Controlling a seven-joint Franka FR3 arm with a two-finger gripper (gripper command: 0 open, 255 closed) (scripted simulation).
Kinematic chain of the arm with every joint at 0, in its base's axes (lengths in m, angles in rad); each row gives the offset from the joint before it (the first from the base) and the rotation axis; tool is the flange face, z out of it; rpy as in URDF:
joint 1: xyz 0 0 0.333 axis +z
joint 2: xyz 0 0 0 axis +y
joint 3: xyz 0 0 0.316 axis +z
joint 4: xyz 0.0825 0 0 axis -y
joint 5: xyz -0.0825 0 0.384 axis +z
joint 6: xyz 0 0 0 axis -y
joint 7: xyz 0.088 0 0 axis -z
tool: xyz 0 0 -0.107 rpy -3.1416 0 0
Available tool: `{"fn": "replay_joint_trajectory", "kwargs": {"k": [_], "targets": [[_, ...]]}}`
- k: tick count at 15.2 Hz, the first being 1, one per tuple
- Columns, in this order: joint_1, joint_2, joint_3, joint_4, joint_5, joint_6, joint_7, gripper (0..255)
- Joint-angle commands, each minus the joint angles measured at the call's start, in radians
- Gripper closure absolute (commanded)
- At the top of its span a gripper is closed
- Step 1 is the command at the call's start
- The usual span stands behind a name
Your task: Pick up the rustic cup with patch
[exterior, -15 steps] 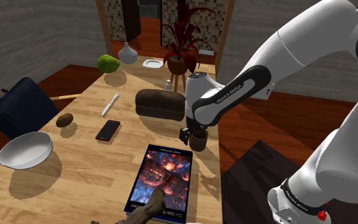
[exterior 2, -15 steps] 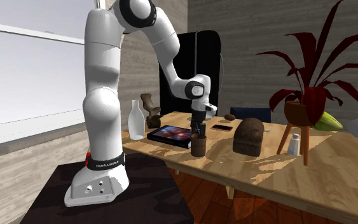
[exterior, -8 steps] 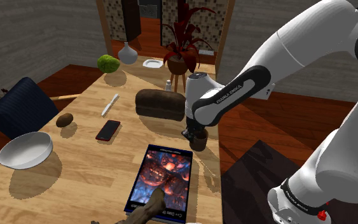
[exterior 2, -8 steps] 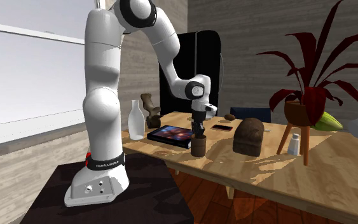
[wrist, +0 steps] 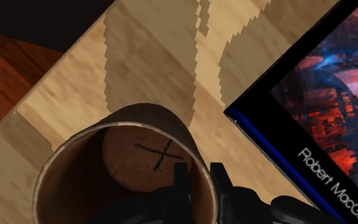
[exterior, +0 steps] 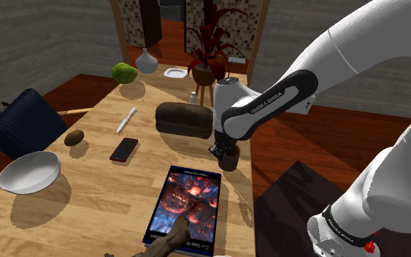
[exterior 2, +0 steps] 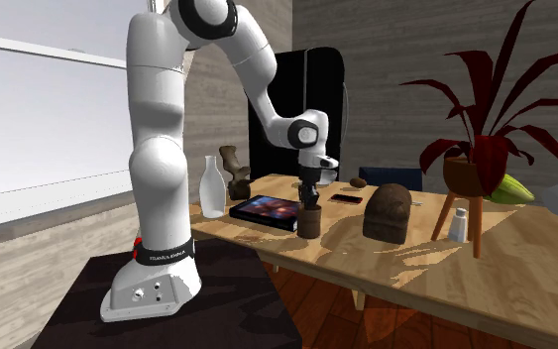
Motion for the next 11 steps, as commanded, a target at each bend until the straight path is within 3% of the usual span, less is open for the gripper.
{"fn": "replay_joint_trajectory", "kwargs": {"k": [1, 11], "targets": [[-0.001, -0.024, 0.001, 0.007, 0.007, -0.030, -0.006, 255], [-0.001, -0.121, 0.000, 0.040, 0.031, -0.159, -0.022, 255]]}}
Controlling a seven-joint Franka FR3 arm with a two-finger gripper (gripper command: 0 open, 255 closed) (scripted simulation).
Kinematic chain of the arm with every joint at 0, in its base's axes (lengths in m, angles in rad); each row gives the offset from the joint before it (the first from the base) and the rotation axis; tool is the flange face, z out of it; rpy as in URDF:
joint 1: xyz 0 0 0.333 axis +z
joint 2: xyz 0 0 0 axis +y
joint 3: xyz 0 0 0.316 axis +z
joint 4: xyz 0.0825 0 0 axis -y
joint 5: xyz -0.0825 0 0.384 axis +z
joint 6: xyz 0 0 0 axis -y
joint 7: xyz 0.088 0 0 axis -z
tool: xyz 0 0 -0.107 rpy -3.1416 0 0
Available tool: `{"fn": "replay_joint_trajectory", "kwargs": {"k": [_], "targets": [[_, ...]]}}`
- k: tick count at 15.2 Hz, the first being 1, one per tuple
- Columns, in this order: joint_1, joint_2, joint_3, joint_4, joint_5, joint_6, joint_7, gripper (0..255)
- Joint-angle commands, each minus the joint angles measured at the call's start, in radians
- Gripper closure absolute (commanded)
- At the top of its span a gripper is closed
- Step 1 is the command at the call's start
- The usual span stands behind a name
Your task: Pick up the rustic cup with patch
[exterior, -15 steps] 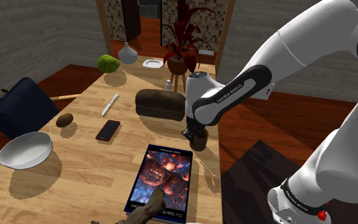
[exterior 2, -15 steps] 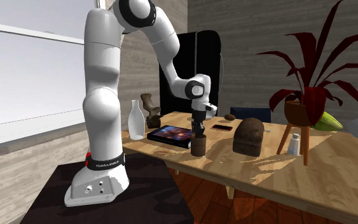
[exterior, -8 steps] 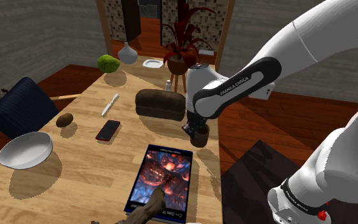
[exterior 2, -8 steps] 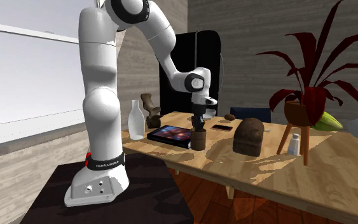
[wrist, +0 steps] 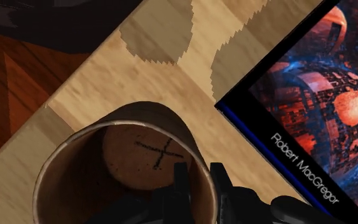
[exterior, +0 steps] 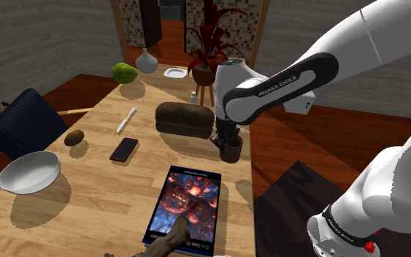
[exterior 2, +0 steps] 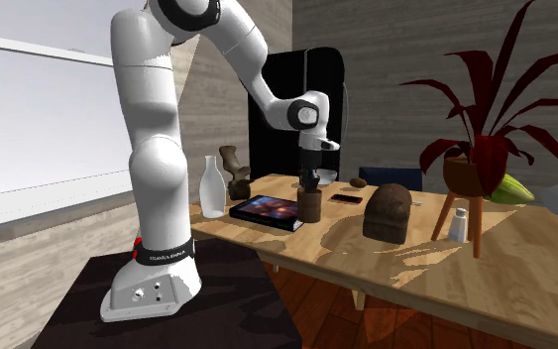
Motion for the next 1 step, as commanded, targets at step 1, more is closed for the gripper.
{"fn": "replay_joint_trajectory", "kwargs": {"k": [1], "targets": [[0.000, -0.005, 0.000, 0.003, 0.001, -0.008, -0.001, 255]]}}
